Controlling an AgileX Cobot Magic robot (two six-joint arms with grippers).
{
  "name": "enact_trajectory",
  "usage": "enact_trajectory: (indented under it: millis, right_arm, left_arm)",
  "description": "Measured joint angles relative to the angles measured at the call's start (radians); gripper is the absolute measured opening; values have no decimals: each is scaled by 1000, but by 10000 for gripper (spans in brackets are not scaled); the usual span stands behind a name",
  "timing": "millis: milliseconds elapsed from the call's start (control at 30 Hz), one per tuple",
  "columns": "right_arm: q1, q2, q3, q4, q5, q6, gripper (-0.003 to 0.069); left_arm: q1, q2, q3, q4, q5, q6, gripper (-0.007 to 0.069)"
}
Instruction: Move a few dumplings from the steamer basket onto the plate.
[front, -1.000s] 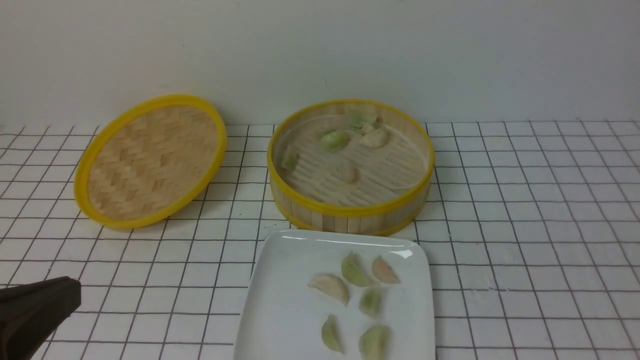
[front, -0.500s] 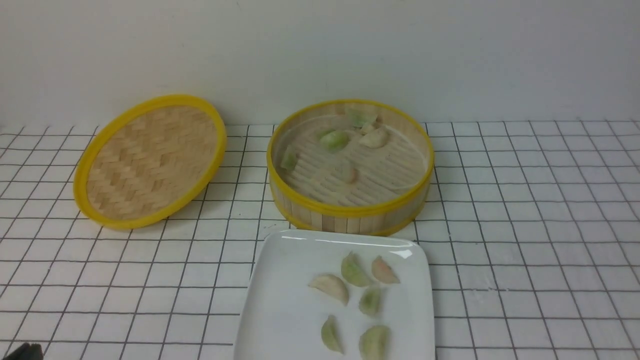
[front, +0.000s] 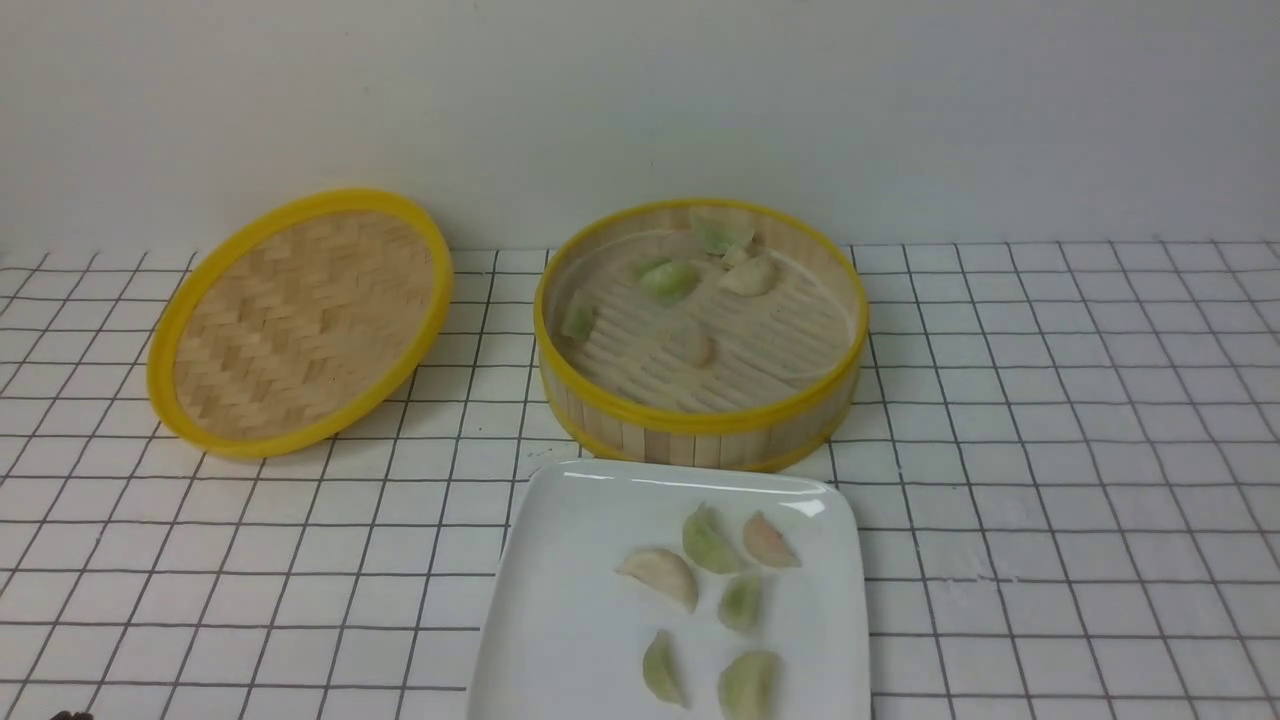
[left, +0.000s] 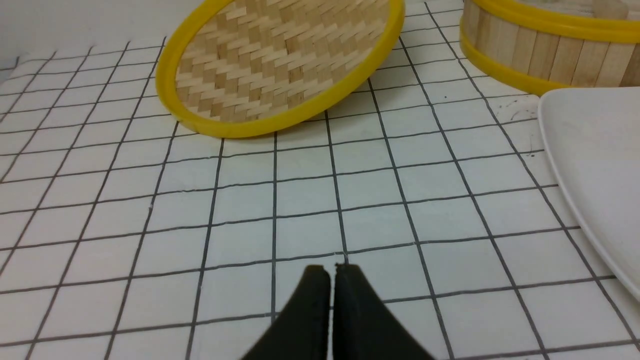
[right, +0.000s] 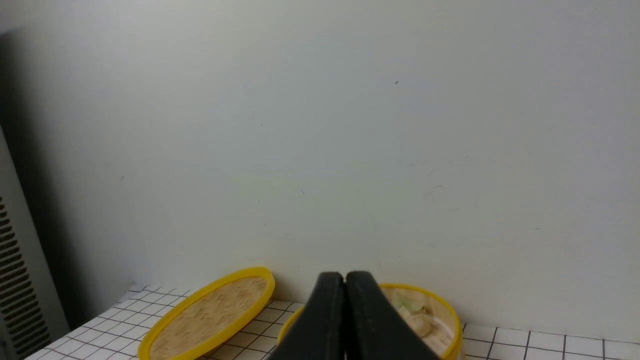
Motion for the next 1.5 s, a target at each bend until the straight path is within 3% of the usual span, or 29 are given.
enact_trajectory:
  millis: [533,900,1167,1333,1500]
  right_arm:
    - [0,0,14,-26,-16,-8,-15]
    - [-19,1,329,-53,-154,-8,-15]
    - [-361,4,548,-52,-161,-4,-15]
    - [-454,4,548,-52,-166,-5,-15]
    - [-466,4,548,-52,-166,-5,-15]
  left_arm:
    - [0,0,0,0,0,0,-6]
    - [0,0,0,-1,0,0,-6]
    - [0,0,0,-1,1,0,-6]
    - [0,0,0,-1,1,0,-6]
    - [0,0,0,-1,1,0,-6]
